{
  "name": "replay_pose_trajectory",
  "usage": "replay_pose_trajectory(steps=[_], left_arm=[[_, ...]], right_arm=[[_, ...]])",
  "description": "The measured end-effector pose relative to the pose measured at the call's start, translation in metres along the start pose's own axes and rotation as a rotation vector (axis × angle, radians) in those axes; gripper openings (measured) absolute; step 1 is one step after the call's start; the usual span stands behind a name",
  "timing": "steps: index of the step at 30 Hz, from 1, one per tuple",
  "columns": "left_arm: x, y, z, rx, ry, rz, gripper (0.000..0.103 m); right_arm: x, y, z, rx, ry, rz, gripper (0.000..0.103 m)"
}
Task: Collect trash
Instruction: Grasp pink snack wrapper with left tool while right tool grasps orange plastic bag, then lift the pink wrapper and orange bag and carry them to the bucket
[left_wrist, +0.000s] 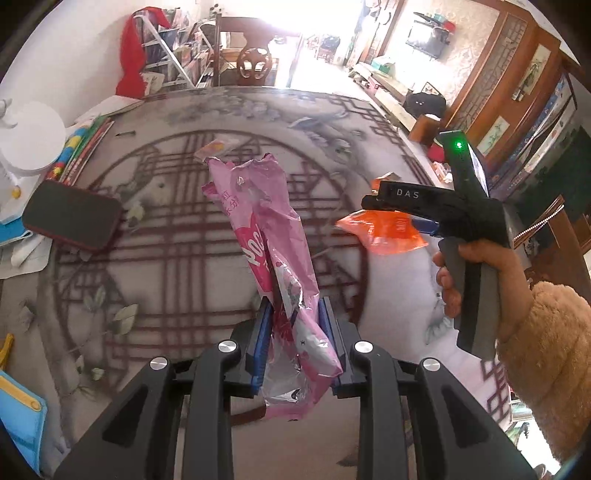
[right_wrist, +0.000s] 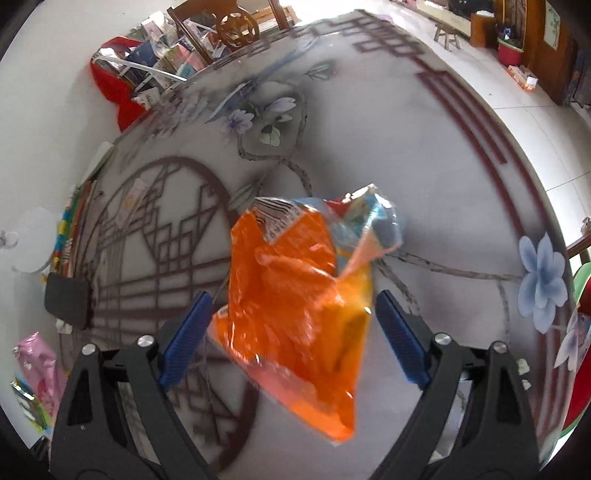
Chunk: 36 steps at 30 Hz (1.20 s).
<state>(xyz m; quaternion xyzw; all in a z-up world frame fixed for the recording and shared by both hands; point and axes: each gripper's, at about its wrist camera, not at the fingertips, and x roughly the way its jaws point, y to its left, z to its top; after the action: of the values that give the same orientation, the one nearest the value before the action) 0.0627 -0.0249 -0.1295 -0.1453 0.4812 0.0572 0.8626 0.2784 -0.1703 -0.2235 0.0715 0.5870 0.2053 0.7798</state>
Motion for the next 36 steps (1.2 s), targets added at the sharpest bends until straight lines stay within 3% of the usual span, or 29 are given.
replay_pose_trajectory(steps=[2, 5, 15, 19, 23, 27, 36], left_arm=[[0.000, 0.007, 0.000, -0.004, 0.002, -0.002, 0.023], [0.001, 0.013, 0.001, -0.009, 0.005, -0.013, 0.023], [0.004, -0.010, 0.010, 0.036, -0.012, -0.064, 0.024], [0.004, -0.023, 0.010, 0.046, -0.022, -0.073, 0.024], [0.003, -0.037, 0.009, 0.040, -0.031, -0.074, 0.024], [0.000, -0.052, 0.005, 0.039, -0.039, -0.072, 0.024], [-0.006, -0.073, -0.010, 0.023, -0.048, -0.050, 0.024]], right_arm=[[0.001, 0.008, -0.001, -0.041, -0.011, -0.061, 0.067], [-0.011, 0.010, -0.008, -0.050, -0.036, -0.048, 0.061], [-0.118, 0.003, -0.079, -0.181, -0.201, -0.057, 0.062], [-0.147, -0.012, -0.104, -0.123, -0.245, -0.069, 0.063], [-0.158, -0.025, -0.121, -0.038, -0.249, -0.044, 0.063], [-0.158, -0.020, -0.130, -0.114, -0.220, -0.048, 0.064], [-0.167, -0.033, -0.141, -0.148, -0.208, -0.018, 0.064]])
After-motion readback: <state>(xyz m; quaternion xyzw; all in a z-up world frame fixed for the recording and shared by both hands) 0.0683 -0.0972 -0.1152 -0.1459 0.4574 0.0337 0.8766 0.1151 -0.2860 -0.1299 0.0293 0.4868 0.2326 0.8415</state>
